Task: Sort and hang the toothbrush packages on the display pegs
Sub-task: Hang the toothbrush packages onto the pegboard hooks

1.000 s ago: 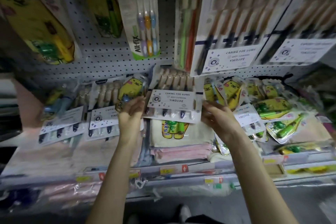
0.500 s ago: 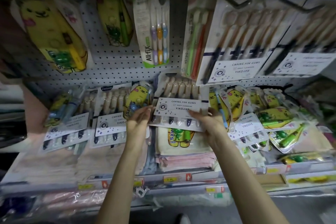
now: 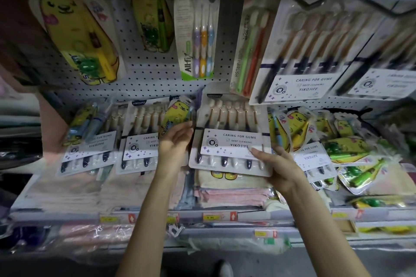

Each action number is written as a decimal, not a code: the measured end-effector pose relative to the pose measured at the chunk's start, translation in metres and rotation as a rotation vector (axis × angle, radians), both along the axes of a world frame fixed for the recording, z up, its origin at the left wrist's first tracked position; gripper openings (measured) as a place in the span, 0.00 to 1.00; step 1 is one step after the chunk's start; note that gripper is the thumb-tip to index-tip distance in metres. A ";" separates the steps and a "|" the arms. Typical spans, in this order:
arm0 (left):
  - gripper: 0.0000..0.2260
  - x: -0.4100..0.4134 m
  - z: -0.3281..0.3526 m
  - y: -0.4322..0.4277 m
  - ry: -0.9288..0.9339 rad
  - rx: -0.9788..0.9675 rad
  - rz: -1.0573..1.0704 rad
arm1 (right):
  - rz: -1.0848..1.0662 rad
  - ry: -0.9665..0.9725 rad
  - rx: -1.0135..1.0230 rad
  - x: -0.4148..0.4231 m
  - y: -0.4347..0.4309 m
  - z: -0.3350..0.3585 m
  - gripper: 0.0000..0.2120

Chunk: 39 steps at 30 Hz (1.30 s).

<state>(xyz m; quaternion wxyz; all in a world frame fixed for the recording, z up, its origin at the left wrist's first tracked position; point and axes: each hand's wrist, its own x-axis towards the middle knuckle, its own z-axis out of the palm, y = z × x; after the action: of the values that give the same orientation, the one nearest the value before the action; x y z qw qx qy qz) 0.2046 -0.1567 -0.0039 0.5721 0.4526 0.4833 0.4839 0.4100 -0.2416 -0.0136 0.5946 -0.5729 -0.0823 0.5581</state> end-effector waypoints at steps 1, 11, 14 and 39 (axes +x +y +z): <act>0.11 0.000 0.002 -0.004 -0.015 -0.021 0.011 | 0.034 0.012 -0.002 0.002 -0.006 -0.002 0.35; 0.24 -0.047 -0.012 -0.047 -0.058 -0.396 -0.025 | 0.282 0.092 0.065 -0.016 -0.035 -0.004 0.29; 0.19 -0.062 -0.007 -0.054 -0.137 -0.422 -0.120 | 0.312 0.058 0.111 -0.030 -0.031 -0.004 0.29; 0.11 0.057 0.064 -0.078 0.014 -0.040 -0.503 | -0.134 -0.402 0.492 0.051 -0.095 0.034 0.19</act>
<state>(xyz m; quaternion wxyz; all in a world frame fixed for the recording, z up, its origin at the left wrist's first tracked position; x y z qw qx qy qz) 0.2616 -0.2350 0.0606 0.6799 0.5506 0.3689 0.3138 0.4612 -0.3367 0.0203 0.7224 -0.5149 -0.2927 0.3568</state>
